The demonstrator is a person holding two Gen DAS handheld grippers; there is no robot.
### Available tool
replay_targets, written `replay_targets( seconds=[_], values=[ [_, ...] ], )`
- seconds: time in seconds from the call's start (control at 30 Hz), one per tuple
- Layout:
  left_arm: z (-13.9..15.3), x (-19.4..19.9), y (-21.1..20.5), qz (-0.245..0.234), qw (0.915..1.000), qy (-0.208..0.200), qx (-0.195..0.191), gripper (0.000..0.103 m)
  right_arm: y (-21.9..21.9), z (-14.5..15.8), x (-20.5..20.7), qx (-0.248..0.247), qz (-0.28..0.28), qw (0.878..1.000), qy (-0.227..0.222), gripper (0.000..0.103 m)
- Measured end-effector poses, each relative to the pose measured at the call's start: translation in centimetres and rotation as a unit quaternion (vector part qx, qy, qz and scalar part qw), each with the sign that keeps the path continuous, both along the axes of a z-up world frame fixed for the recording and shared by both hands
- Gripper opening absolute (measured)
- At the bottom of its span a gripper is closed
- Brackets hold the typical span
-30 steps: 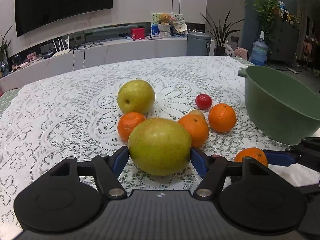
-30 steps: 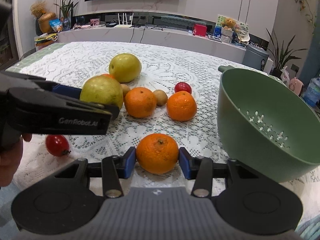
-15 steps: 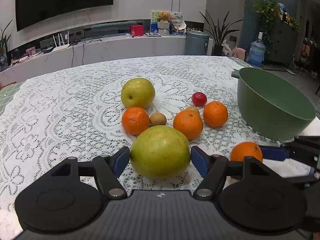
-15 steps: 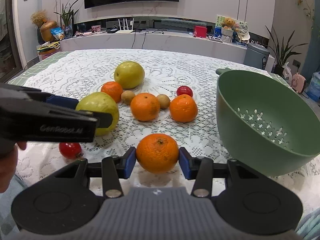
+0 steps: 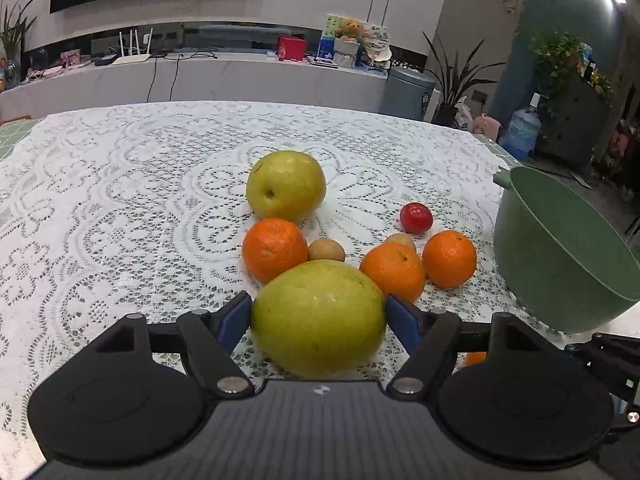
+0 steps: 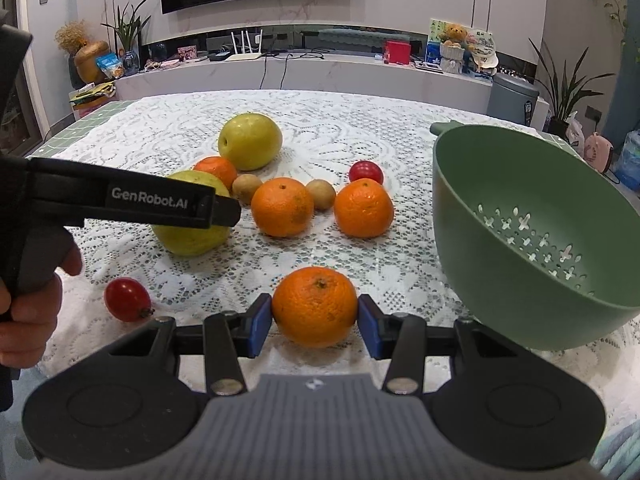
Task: Organize fruits
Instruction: 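Lift the pear with the left tool while the right tool lifts the orange toward the colander, then lower the pear into the green colander while the right tool lowers the orange beside it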
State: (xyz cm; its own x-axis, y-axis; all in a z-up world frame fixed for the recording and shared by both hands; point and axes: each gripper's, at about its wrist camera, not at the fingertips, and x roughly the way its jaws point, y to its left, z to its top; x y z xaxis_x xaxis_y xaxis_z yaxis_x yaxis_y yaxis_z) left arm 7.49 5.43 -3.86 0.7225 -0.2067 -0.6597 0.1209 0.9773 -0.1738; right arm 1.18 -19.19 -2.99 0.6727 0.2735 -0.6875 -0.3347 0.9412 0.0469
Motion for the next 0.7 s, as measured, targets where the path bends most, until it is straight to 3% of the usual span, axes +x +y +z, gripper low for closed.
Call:
replay_targets(
  seconds=[0.27, 0.43, 0.7],
  values=[
    [0.9, -1.2, -0.2, -0.004, 0.9999, -0.007, 0.006, 0.084, -0.8, 2.2, -0.6, 0.022, -0.003, 0.999, -0.04, 0.044],
    [2.9, -2.4, -0.6, -0.009, 0.9996, -0.026, 0.011, 0.084, -2.2, 4.6, -1.1, 0.042, -0.009, 0.997, -0.061, 0.044],
    [6.9, -2.9, -2.4, -0.041, 0.9982, -0.044, 0.009, 0.084, -5.6, 8.0, -1.0, 0.029, -0.035, 0.995, -0.084, 0.044]
  ],
)
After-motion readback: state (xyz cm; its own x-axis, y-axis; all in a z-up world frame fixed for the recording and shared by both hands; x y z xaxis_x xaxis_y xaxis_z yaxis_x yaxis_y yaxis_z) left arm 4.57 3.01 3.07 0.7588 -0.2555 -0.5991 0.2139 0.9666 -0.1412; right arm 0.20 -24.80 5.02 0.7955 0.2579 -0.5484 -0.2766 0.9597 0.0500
